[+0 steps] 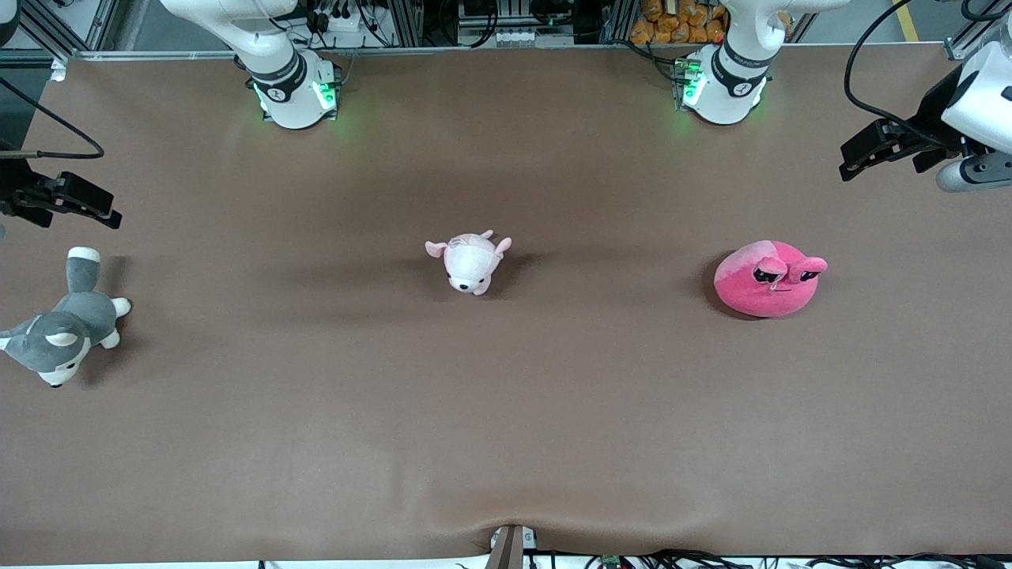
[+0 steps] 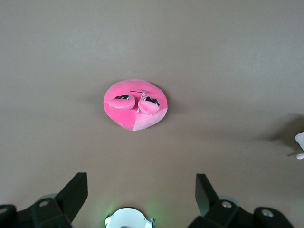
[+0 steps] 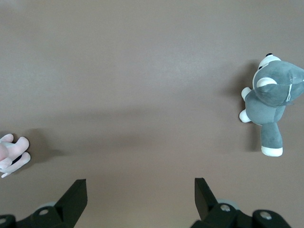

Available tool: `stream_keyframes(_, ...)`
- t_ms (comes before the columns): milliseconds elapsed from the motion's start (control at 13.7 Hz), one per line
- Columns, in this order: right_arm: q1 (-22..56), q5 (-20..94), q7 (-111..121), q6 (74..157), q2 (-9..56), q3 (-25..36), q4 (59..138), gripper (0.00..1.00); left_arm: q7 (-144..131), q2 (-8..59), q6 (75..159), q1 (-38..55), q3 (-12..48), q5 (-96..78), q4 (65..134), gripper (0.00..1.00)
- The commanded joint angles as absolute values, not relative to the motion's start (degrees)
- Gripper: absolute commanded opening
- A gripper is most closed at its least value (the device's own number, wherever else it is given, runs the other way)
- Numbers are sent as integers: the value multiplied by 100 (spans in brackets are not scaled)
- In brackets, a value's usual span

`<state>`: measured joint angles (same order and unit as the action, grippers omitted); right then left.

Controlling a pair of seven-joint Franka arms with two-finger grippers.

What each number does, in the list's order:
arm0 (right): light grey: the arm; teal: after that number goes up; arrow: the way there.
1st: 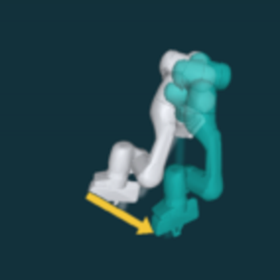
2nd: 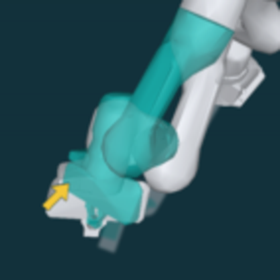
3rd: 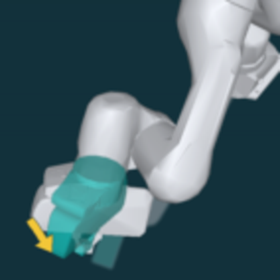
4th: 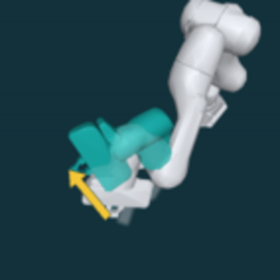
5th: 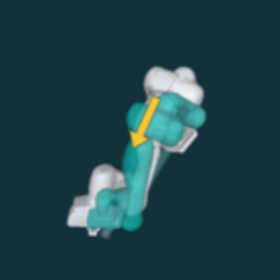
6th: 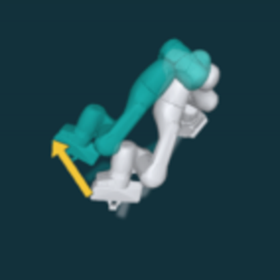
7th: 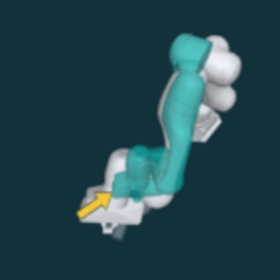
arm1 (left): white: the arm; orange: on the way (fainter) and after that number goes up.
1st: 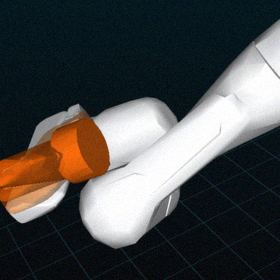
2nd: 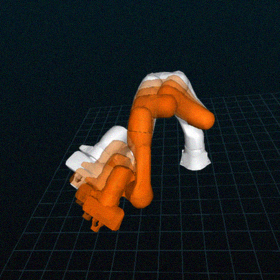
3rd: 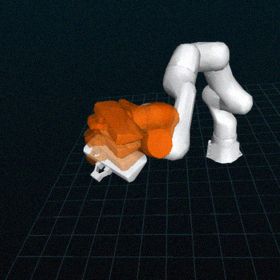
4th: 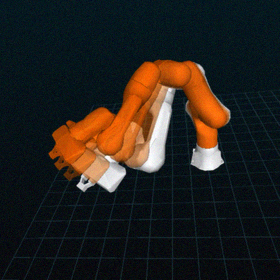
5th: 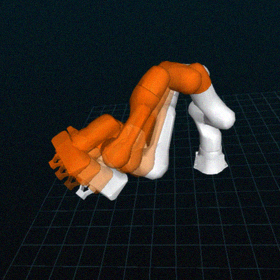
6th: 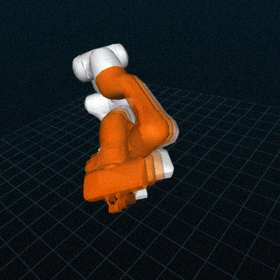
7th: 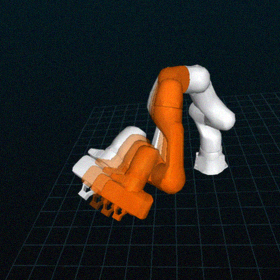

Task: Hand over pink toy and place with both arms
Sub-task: 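Move the left gripper down toward the pink plush toy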

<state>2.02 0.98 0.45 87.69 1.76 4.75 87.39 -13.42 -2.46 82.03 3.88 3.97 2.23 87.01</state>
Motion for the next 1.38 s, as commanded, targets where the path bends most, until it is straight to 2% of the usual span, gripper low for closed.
stream_keyframes(0, 141, 62, 105, 8763, 193, 404, 8666, 100, -1344, -149, 8007, 369, 387, 202, 8490, 100)
stream_keyframes(874, 149, 70, 105, 8763, 193, 396, 8675, 100, -1283, 44, 8016, 378, 440, 281, 8640, 100)
stream_keyframes(1312, 149, 70, 105, 8763, 193, 396, 8675, 100, -1257, 175, 8305, 334, 396, 729, 8657, 100)
